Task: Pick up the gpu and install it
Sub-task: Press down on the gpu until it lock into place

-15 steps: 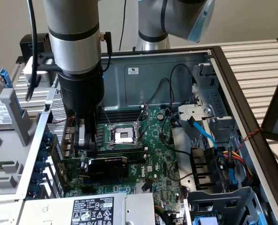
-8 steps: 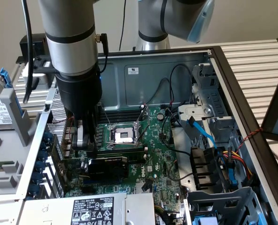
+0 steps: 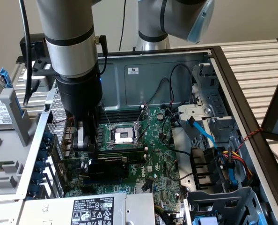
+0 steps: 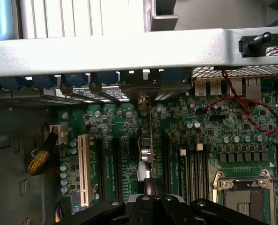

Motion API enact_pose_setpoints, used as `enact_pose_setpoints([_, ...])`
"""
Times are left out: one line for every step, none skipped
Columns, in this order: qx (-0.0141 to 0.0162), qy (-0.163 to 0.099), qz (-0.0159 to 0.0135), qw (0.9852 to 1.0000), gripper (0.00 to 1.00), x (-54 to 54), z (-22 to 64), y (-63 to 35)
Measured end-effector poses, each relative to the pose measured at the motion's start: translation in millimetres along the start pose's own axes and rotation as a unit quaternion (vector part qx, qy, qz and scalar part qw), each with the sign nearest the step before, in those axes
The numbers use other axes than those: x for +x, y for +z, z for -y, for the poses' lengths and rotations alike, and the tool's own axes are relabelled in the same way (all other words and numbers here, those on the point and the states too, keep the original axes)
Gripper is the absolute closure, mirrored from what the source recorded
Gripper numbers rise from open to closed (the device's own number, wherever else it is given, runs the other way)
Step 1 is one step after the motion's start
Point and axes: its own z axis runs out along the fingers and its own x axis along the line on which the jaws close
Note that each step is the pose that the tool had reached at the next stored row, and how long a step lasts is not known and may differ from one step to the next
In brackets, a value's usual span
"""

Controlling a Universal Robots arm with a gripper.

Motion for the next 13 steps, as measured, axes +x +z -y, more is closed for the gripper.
enact_pose_setpoints([0.0002, 0.001, -0.0006, 1.0000, 0.89, 0.0, -0.1, 0.4])
enact_pose_setpoints([0.0007, 0.002, -0.0011, 1.0000, 0.89, 0.0, -0.2, 0.8])
enact_pose_setpoints([0.0013, 0.003, -0.0014, 1.0000, 0.89, 0.0, -0.4, 1.3])
enact_pose_setpoints([0.0014, 0.004, -0.0014, 1.0000, 0.89, 0.0, -0.4, 1.9])
enact_pose_setpoints([0.0014, 0.004, -0.0016, 1.0000, 0.89, 0.1, -0.5, 2.1])
enact_pose_setpoints([0.0014, 0.004, -0.0017, 1.0000, 0.89, 0.1, -0.7, 2.3])
enact_pose_setpoints([0.0015, 0.005, -0.0017, 1.0000, 0.89, 0.1, -0.9, 2.6])
enact_pose_setpoints([0.0016, 0.005, -0.0017, 1.0000, 0.89, 0.1, -1.1, 2.9])
enact_pose_setpoints([0.0017, 0.005, -0.0016, 1.0000, 0.89, 0.1, -1.2, 3.3])
enact_pose_setpoints([0.0017, 0.005, -0.0015, 1.0000, 0.89, 0.1, -1.5, 3.6])
enact_pose_setpoints([0.0017, 0.005, -0.0015, 1.0000, 0.89, 0.1, -1.7, 3.8])
enact_pose_setpoints([0.0016, 0.005, -0.0016, 1.0000, 0.89, 0.2, -1.8, 3.9])
enact_pose_setpoints([0.0017, 0.005, -0.0015, 1.0000, 0.89, 0.1, -1.9, 3.9])
